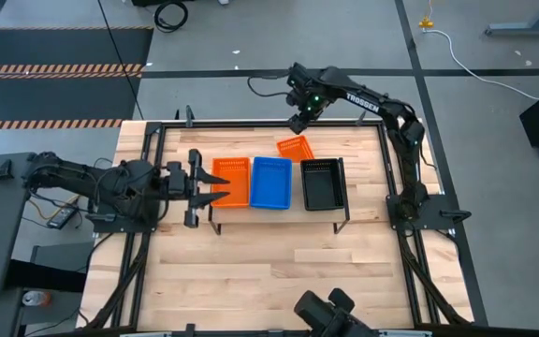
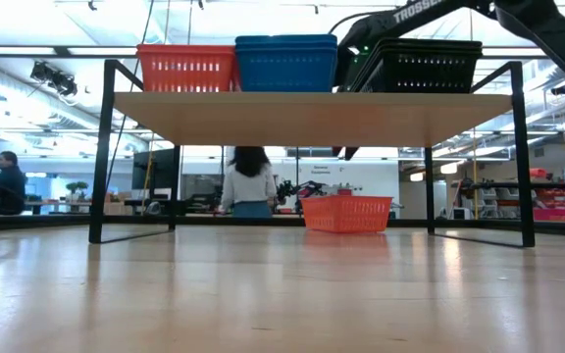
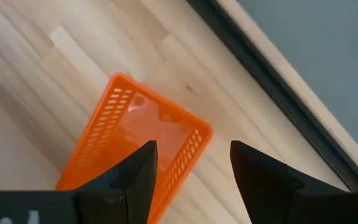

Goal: Stack baskets on shelf by color
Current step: Stack the orange bin on top of the orange bin on the shelf

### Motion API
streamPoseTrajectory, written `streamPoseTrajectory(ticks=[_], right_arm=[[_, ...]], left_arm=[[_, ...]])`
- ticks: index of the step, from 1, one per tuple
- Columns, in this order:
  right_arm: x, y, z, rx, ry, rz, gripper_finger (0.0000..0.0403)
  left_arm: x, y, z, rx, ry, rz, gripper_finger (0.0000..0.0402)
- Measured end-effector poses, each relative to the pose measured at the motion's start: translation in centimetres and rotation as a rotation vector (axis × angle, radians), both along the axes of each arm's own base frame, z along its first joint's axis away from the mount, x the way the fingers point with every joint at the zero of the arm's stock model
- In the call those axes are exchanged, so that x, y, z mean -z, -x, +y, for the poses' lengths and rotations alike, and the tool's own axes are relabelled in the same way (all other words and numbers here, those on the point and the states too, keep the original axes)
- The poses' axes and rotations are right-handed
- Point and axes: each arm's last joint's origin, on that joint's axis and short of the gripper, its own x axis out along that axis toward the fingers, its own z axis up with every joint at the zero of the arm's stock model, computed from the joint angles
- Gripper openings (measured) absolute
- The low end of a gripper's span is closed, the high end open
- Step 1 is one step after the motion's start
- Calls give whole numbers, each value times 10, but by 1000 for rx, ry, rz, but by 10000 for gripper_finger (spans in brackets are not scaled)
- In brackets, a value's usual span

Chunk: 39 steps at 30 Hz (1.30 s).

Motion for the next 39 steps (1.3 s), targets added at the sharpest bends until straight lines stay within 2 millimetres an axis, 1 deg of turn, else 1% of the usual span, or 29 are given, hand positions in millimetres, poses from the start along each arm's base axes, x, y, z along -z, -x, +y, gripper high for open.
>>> streamPoseTrajectory(ticks=[3,9,16,19,26,30,39], right_arm=[[11,-6,4,-3,-5,5,210],[36,-2,9,6,-55,71,210],[64,-1,8,36,-55,71,210],[72,1,10,36,-63,91,210],[75,0,8,16,-29,85,203],[74,0,7,22,1,94,189],[74,-1,7,21,3,92,152]], left_arm=[[0,0,3,-15,-5,0,126],[0,-1,5,-23,3,0,126],[-1,0,3,-13,32,-8,126],[-1,0,3,-13,32,-8,126],[-1,0,3,-13,32,-8,126],[-1,0,3,-13,32,-8,126],[-1,0,3,-13,32,-8,126]])
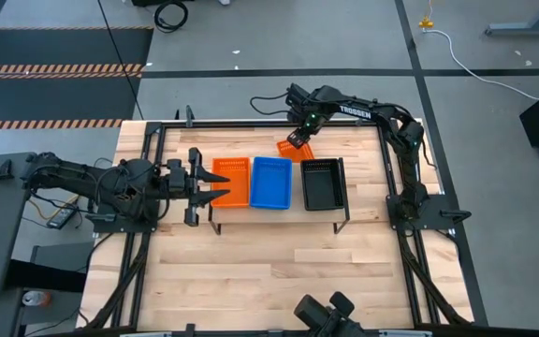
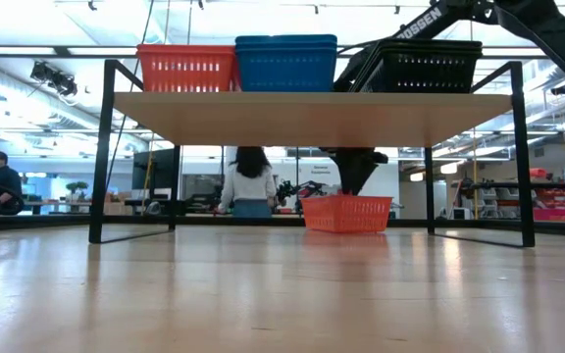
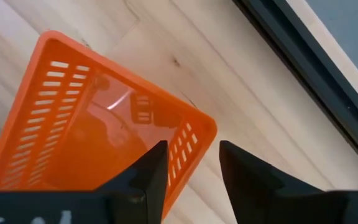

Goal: Stack baskets on shelf by color
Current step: Stack the orange bin on top of the orange bin on the shelf

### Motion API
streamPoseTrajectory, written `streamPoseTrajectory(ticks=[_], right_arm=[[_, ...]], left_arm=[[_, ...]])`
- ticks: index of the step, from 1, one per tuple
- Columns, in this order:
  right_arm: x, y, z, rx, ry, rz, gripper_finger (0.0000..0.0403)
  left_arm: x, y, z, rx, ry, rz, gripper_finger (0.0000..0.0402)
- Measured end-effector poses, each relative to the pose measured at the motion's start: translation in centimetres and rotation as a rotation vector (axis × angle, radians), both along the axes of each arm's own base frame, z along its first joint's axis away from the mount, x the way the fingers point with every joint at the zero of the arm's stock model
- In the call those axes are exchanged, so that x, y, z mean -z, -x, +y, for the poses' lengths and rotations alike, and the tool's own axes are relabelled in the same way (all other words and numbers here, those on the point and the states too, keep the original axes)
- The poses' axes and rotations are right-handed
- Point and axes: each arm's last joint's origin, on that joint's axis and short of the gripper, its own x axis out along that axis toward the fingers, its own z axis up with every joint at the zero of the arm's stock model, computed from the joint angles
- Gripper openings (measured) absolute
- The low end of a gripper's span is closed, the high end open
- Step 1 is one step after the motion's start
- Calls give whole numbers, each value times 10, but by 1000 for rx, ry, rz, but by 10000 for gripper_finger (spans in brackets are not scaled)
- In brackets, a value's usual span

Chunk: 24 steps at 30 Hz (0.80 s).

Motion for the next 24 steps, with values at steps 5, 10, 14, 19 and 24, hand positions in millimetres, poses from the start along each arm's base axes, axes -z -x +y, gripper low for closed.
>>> streamPoseTrajectory(ticks=[5,10,14,19,24], right_arm=[[0,-1,-1,-22,12,-7,133],[-1,-3,-2,-36,33,-28,89],[-1,-3,-2,-55,38,-27,30],[-1,-2,-4,-73,53,-16,10],[-7,0,-7,-86,59,-13,5]], left_arm=[[0,0,0,0,0,0,126],[0,0,0,0,0,0,126],[0,0,0,0,0,0,126],[0,0,0,0,0,0,126],[0,0,0,1,0,0,126]])
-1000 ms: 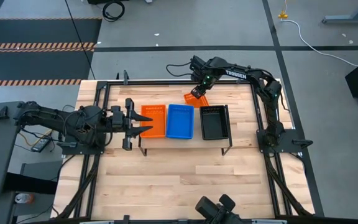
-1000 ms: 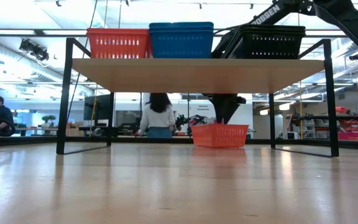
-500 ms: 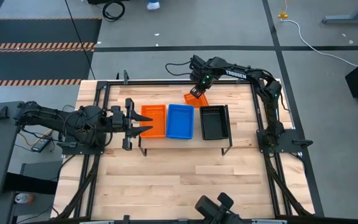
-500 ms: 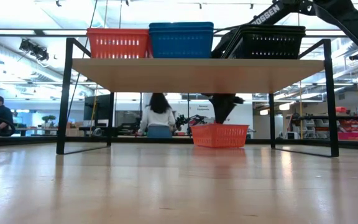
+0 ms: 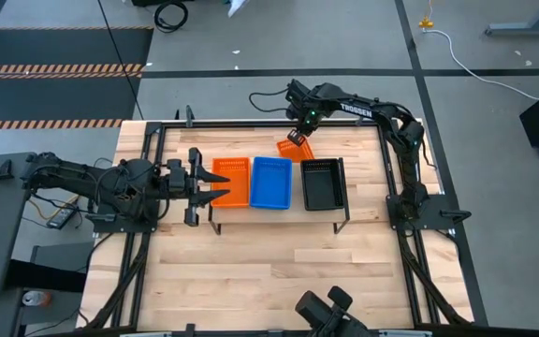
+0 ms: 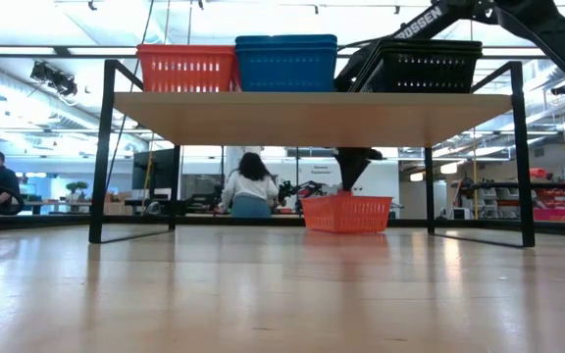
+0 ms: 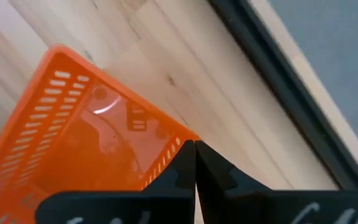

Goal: Stack baskets on shelf by color
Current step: Stack the orange bin on top of the orange bin on the shelf

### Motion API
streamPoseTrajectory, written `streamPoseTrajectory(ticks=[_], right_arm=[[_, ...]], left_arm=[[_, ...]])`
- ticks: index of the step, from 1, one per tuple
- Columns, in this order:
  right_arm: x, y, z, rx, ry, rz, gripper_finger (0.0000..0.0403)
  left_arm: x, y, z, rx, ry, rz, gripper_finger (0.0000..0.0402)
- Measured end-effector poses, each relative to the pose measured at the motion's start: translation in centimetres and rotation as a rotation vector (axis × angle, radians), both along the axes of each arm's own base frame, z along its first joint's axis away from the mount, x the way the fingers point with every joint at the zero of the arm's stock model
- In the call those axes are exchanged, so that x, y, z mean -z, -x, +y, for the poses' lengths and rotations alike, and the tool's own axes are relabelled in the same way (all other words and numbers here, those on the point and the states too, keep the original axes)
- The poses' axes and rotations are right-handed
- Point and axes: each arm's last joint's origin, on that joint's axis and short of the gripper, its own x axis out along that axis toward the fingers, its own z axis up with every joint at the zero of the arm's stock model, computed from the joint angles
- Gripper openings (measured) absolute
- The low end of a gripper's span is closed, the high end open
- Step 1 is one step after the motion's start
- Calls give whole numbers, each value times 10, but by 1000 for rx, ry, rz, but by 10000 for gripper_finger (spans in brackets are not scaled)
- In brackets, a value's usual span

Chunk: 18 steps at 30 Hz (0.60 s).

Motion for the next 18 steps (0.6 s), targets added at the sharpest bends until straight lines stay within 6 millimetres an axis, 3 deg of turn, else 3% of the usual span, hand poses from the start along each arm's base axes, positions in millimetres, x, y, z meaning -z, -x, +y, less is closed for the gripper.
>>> streamPoseTrajectory(ticks=[5,8,18], right_arm=[[-14,-1,-1,18,-27,-32,5],[-9,-1,3,26,-70,-38,16],[24,5,13,16,-151,-2,155]], left_arm=[[0,0,0,0,0,0,126],[0,0,0,0,0,0,126],[0,0,0,0,0,0,126]])
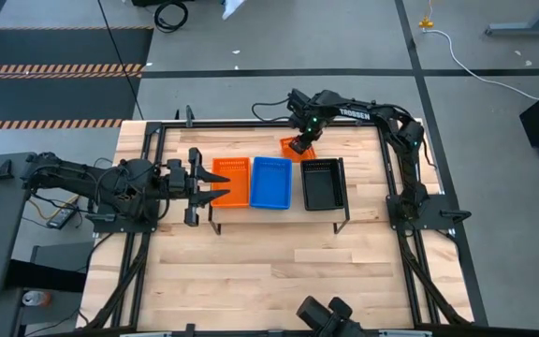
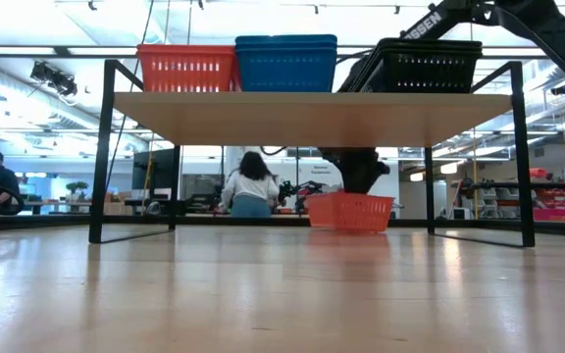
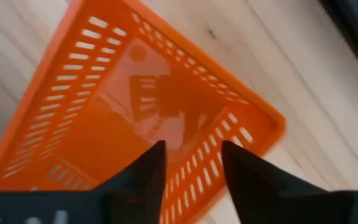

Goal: Stack baskets on shelf by color
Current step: Stack the orange bin on top of the orange bin on the shelf

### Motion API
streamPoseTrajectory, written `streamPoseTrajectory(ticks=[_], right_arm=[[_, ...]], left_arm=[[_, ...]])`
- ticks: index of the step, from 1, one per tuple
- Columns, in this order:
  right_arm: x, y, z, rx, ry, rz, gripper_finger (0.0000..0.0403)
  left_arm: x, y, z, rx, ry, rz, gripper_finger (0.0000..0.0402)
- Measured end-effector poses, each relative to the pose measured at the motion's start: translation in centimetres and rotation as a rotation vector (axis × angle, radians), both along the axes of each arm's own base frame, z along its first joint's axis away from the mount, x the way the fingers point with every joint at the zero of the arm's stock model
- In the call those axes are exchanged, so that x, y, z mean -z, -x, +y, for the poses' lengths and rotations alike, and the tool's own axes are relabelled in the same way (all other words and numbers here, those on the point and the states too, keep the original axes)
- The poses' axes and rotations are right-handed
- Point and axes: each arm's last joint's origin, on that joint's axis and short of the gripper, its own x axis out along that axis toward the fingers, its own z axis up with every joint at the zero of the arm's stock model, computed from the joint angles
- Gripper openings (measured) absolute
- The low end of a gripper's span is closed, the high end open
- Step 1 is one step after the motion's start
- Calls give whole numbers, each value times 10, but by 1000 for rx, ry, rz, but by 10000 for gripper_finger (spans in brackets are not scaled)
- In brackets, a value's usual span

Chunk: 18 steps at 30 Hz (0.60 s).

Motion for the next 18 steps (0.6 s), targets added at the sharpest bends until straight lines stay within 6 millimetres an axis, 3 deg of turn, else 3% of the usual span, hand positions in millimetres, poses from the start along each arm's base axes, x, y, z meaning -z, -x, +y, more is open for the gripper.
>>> streamPoseTrajectory(ticks=[4,9,13,18], right_arm=[[5,1,-3,16,-26,-53,198],[12,4,-6,49,-26,-50,196],[12,6,-7,58,5,-23,145],[12,4,-8,37,27,-38,29]], left_arm=[[0,0,0,0,0,0,126],[0,0,0,0,0,0,126],[0,0,0,0,0,0,126],[0,0,0,0,0,0,126]])
